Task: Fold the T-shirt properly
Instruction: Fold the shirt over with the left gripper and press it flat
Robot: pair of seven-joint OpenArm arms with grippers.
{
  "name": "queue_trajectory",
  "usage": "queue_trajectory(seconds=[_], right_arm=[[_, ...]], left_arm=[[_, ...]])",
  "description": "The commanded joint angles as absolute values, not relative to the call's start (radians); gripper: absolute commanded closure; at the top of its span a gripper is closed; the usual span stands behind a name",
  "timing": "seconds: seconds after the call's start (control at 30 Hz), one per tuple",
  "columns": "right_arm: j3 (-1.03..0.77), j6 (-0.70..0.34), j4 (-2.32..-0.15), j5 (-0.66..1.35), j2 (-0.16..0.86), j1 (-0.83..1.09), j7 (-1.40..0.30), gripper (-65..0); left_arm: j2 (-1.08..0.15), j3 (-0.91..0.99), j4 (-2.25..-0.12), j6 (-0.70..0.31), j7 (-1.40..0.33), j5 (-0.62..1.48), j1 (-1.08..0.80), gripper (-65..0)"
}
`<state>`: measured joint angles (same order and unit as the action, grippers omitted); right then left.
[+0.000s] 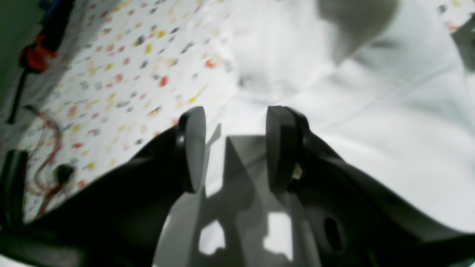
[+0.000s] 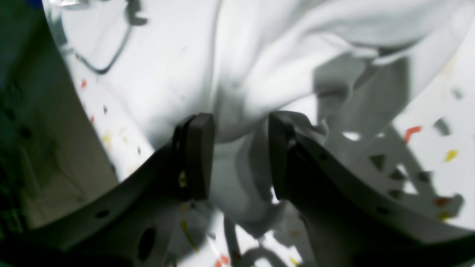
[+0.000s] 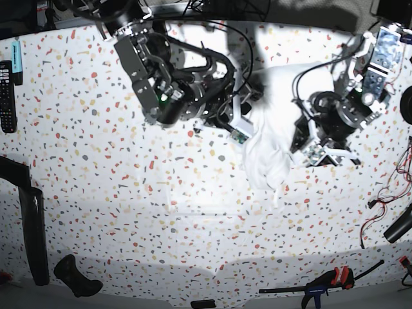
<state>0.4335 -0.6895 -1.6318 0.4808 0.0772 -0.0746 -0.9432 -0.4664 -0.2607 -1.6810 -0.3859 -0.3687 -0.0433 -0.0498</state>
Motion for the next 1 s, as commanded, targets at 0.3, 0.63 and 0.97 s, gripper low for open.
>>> queue_trajectory(seconds=[0.3, 0.63, 0.97], right_arm=[[0.101, -0.698, -1.785, 0.502, 0.069, -0.101, -0.962, -23.4], [-0.311, -0.698, -1.785, 0.654, 0.146, -0.102, -1.086, -23.4], [-0.503, -0.698, -1.785, 0.776, 0.216, -0.099, -1.131, -23.4]], left_arm=[[-0.455, -0.250, -1.891, -0.329, -0.595, 0.012, -0.031, -25.4], [-0.437, -0.247, -2.053, -0.030, -0.799, 0.142, -0.071, -25.4], [-0.212, -0.247, -2.053, 0.134, -0.714, 0.058, -0.276, -25.4]])
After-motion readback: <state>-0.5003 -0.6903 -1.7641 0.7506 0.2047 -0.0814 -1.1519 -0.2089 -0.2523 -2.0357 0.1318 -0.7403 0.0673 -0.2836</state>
